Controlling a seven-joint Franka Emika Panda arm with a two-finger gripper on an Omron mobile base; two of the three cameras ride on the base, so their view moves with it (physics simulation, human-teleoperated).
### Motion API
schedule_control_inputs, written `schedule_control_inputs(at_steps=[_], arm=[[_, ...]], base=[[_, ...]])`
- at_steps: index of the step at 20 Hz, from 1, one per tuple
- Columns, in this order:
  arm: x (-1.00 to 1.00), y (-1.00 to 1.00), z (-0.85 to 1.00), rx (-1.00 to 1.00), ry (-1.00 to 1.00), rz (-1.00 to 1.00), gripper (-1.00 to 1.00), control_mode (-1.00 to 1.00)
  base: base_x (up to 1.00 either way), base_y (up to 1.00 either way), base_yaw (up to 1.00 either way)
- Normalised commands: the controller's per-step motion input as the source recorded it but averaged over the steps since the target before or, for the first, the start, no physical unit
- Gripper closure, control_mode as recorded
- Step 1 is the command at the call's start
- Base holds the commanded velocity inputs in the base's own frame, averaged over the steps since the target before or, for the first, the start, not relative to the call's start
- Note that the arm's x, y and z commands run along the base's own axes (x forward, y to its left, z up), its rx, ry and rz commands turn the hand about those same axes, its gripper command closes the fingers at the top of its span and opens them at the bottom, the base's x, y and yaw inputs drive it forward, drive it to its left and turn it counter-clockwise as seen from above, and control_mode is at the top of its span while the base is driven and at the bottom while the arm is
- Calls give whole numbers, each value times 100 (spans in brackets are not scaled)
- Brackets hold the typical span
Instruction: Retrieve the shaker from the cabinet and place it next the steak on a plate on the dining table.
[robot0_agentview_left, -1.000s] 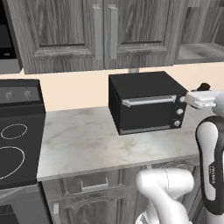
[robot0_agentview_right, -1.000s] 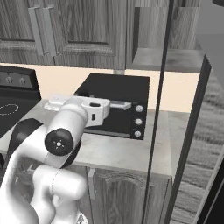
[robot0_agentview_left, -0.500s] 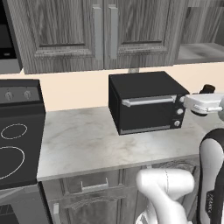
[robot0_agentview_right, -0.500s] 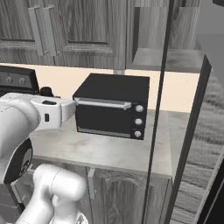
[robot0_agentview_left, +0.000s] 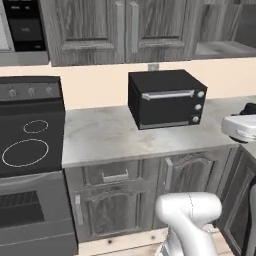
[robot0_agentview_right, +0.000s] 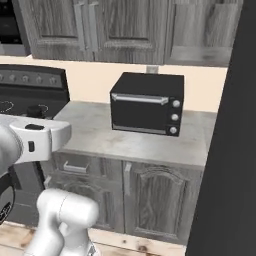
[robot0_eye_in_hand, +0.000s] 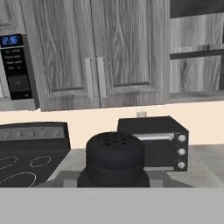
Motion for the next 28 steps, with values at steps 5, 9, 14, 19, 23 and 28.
schedule_control_inputs(at_steps=[5,9,14,19,23,28], arm=[[0,0,0,0,0,0,100,100],[0,0,0,0,0,0,100,100],[0,0,0,0,0,0,100,100],[0,0,0,0,0,0,100,100],[0,0,0,0,0,0,100,100],[0,0,0,0,0,0,100,100]], base=[[-100,80,11],[-92,100,43],[-11,45,94],[0,0,100],[0,0,100],[0,0,100]])
